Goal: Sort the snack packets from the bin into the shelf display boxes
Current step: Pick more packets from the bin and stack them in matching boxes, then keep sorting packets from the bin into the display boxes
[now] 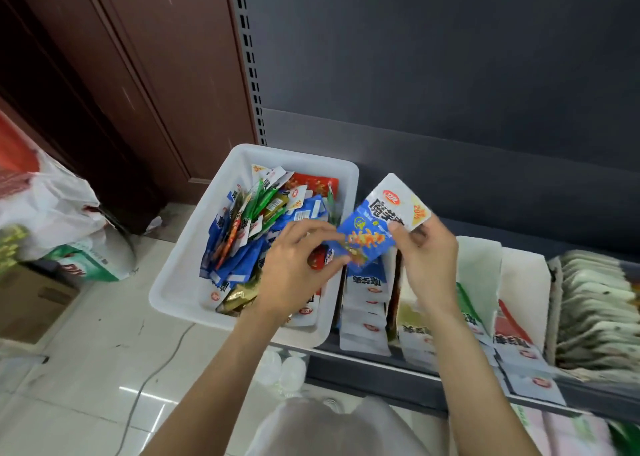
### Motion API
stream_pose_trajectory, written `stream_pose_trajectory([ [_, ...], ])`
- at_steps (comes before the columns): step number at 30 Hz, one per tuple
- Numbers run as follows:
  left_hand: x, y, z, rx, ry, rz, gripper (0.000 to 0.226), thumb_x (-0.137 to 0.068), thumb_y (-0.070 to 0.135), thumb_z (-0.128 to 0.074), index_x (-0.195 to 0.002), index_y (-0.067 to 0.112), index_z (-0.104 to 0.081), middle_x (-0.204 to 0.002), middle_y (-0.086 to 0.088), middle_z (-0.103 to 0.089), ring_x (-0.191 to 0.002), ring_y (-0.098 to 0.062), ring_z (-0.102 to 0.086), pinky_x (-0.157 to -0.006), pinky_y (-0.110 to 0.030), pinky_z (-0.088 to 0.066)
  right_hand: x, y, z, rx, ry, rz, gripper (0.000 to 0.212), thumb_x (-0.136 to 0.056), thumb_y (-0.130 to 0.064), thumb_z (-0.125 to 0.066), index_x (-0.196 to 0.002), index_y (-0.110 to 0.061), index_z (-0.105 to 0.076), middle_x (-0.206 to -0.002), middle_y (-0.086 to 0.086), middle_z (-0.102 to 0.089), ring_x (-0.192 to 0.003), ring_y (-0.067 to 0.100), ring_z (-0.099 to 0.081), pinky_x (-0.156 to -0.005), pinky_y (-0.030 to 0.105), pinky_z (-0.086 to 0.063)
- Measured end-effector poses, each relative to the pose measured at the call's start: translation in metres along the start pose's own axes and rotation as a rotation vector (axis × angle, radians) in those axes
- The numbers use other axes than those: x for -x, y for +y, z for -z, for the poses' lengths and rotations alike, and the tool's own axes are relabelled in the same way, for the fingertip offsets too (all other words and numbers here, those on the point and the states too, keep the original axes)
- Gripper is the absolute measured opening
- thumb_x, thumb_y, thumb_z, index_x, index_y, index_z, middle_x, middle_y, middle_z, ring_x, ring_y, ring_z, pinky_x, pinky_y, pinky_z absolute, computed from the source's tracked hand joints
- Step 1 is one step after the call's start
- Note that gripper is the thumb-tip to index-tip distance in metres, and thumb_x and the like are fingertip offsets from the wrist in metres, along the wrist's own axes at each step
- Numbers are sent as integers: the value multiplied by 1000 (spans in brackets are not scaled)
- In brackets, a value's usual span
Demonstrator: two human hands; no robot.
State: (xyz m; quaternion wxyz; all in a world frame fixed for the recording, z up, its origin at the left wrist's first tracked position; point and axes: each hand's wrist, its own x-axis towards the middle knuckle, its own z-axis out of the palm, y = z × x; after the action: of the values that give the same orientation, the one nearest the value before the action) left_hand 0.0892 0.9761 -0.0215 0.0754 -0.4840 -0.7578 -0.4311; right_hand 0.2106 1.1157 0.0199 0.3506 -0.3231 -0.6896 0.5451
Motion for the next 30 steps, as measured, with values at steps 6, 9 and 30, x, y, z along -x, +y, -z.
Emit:
stream_pose_trajectory([
  [6, -17, 2, -14, 170, -115, 203, 33, -84, 23, -69, -117, 23, -62, -108, 9, -61, -87, 9, -56, -74, -4, -43, -4, 24, 17, 325, -88, 204, 22, -87, -3, -62, -104, -16, -68, -92, -6, -70, -82, 6, -67, -70, 20, -52],
  [9, -20, -1, -24, 160, -189, 177, 29, -86, 26, -67, -115, 26, -63, -107, 9, -64, -93, 1, -57, -79, -13, -47, -6, 39, 10, 442, -179, 299, 24, -85, 0, -62, -102, -14, -71, -95, -8, -69, -83, 7, -64, -74, 17, -50],
  [30, 29, -35, 26, -10, 169, 384, 8, -88, 27, -58, -87, 20, -62, -84, 9, -64, -80, -9, -57, -69, -25, -48, 12, 10, -21, 311, -299, 112, 20, -94, -22, -56, -112, -23, -65, -96, -11, -70, -88, -3, -60, -74, 2, -41],
])
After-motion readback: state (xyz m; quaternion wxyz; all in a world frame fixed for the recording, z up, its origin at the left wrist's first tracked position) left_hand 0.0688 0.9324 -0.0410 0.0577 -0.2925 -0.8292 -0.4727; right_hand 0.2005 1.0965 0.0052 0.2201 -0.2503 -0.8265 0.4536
